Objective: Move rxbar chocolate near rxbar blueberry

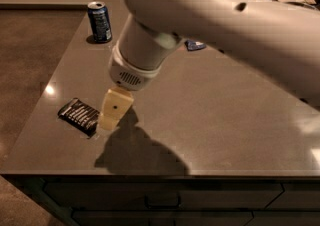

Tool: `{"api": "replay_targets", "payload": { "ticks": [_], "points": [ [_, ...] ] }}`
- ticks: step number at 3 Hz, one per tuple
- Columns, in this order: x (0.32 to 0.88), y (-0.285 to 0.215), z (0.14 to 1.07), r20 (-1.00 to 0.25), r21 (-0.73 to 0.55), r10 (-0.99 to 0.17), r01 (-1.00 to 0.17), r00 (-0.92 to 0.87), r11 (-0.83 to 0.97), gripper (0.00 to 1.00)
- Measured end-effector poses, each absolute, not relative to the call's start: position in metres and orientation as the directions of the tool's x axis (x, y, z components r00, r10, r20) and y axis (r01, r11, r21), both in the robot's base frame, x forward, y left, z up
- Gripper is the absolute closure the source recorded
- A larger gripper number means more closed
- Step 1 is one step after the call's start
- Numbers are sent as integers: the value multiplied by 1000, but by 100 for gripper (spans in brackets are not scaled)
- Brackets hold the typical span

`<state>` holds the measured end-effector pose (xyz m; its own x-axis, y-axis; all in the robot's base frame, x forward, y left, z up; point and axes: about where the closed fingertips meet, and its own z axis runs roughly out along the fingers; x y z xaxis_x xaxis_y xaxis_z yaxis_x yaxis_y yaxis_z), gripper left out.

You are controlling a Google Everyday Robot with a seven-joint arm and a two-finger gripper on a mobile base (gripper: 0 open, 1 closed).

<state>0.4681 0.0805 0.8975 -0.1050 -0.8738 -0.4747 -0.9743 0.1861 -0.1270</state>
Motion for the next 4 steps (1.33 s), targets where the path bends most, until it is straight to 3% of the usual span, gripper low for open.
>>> {"api": "replay_targets", "payload": {
  "ticks": [2, 4],
  "points": [
    [455, 147, 869, -455, -101, -885, -981, -102, 165, 0],
    [463, 171, 848, -433, -81, -894, -982, -118, 169, 0]
  ]
}}
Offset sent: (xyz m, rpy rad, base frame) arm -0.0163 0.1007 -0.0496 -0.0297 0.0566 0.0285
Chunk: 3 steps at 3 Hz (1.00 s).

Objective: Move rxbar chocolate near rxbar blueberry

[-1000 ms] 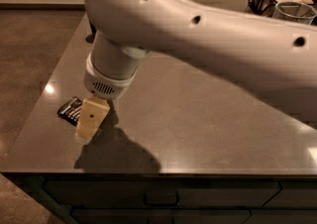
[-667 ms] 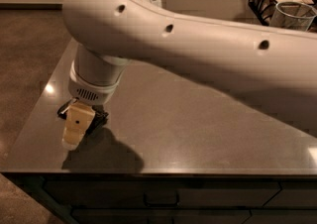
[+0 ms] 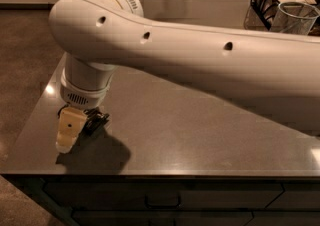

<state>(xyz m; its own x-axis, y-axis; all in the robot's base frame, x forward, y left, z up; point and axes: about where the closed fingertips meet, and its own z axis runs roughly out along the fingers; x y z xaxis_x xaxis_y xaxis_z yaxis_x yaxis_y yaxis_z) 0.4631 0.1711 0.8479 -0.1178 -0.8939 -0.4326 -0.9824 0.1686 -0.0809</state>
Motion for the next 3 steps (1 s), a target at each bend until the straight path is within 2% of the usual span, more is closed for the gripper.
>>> {"api": "replay_targets", "payload": {
  "ticks": [1, 3],
  "points": [
    [468, 171, 840, -418, -67, -899, -983, -130, 173, 15],
    [471, 169, 832, -395, -49, -908, -984, -136, 169, 62]
  ]
}}
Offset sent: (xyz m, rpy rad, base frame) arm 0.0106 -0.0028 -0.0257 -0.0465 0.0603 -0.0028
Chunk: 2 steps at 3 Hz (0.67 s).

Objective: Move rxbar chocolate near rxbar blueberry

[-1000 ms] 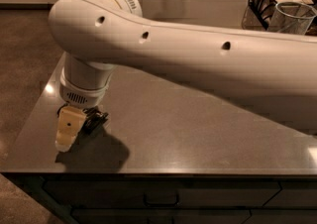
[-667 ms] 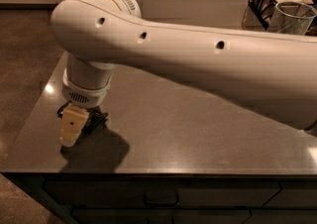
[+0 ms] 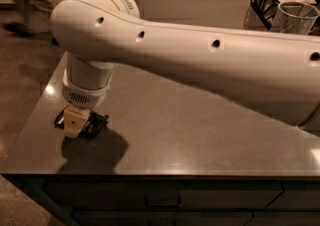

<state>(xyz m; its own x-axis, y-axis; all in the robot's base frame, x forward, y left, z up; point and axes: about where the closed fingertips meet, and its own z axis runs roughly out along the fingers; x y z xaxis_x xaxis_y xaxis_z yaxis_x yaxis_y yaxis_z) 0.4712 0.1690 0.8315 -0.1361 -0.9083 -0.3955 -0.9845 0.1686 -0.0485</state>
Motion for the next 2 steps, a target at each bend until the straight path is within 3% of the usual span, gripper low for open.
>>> {"api": "replay_targets", "payload": {
  "ticks": [1, 2],
  "points": [
    [471, 169, 836, -396, -49, -908, -984, -136, 169, 85],
    [471, 169, 837, -396, -49, -908, -984, -136, 169, 100]
  ]
}}
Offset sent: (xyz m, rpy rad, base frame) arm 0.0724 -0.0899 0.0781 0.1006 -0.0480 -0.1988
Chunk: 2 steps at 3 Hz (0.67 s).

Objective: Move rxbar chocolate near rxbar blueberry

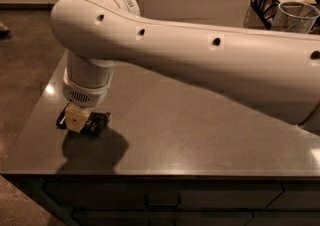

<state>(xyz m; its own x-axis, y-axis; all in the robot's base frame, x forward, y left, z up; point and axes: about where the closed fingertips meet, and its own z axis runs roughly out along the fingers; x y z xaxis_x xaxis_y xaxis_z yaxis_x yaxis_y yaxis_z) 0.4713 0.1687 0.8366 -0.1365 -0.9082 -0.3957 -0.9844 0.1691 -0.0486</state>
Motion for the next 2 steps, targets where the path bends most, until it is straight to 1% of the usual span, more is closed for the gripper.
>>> {"api": "replay_targets", "payload": {
  "ticks": [1, 2],
  "points": [
    [505, 123, 864, -424, -54, -878, -962, -221, 268, 100],
    [553, 61, 894, -452, -52, -829, -918, -331, 394, 100]
  ]
}}
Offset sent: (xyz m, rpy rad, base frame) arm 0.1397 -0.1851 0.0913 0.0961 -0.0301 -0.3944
